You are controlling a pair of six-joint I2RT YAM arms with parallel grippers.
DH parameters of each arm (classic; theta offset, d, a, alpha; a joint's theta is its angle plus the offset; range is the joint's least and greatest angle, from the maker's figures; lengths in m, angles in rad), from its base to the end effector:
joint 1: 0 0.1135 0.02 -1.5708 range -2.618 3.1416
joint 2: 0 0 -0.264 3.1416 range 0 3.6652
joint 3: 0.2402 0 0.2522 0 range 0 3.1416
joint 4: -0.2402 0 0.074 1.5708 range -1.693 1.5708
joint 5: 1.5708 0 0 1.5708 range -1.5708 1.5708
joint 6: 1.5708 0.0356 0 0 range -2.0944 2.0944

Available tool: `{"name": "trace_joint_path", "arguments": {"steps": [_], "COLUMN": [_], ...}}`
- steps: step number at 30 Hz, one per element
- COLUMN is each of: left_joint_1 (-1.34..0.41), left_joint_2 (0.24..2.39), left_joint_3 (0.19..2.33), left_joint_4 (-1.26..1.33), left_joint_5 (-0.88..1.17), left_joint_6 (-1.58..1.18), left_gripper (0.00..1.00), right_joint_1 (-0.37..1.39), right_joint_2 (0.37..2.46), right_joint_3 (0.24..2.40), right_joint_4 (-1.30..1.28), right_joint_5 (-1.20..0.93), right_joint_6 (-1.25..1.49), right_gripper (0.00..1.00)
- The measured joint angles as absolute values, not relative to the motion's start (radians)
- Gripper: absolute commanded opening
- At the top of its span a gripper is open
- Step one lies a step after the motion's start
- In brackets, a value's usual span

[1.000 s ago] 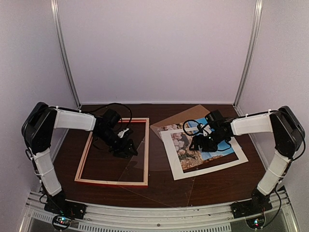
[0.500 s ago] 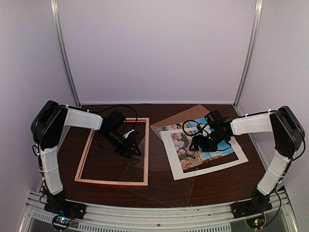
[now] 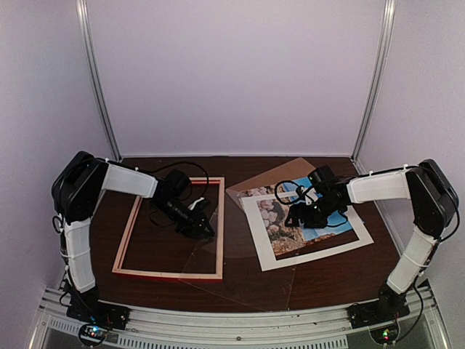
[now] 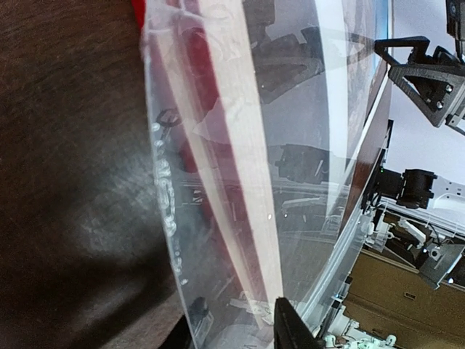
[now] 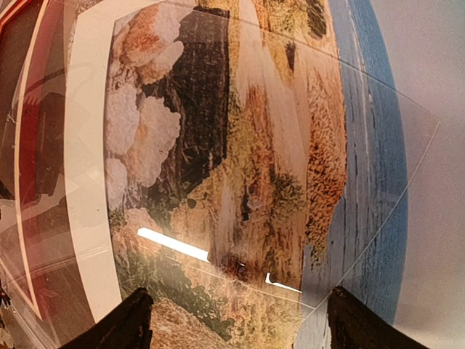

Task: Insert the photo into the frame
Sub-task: Pick up the glass panel at the center of the board.

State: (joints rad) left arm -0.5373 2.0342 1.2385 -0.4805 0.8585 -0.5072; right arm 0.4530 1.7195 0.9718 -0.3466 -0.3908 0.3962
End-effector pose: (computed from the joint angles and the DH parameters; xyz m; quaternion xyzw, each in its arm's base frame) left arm 0.3131 -0.2179 0.1236 -0.0746 -0.8984 0.4234 0.0897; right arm 0.2895 0.1560 0.1570 -0.0729 0.9516 0.2673 0.1332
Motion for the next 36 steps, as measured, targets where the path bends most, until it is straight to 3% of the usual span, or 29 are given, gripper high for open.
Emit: {"name": "trace_joint_path", "arguments": {"steps": [13,19,29,36], "left_joint_1": [-0.537,-0.537,-0.533,-0.467], "left_joint_2": [2.053,1.982,1.628,1.452], "left_joint_3": [1.238,1.234,1.205,1.209], "left_joint_4": [-0.456,-0.450,-0.452,-0.552], "left_joint_5": [0.906,0.913,0.885,0.844], "left_joint_6": [-0.539,-0.552,-0.571,-0.571], "left_gripper": [0.00,0.00,0.00,0.00], "right_joint_1": [0.453,0.454,0.454,0.455], "right_joint_2": [1.719,1.678,1.452,1.428], "right_joint_3": [0.974,0.990,1.108,1.116], "right_joint_4": [-0.352,-0.437,-0.572,-0.595], "right_joint_5": [-0.387,-0.340,-0.248,-0.233], "right_joint_6": [0.392,0.368,0.321,0.321], "right_gripper": [0.82,0.83,0.84,0.84]}}
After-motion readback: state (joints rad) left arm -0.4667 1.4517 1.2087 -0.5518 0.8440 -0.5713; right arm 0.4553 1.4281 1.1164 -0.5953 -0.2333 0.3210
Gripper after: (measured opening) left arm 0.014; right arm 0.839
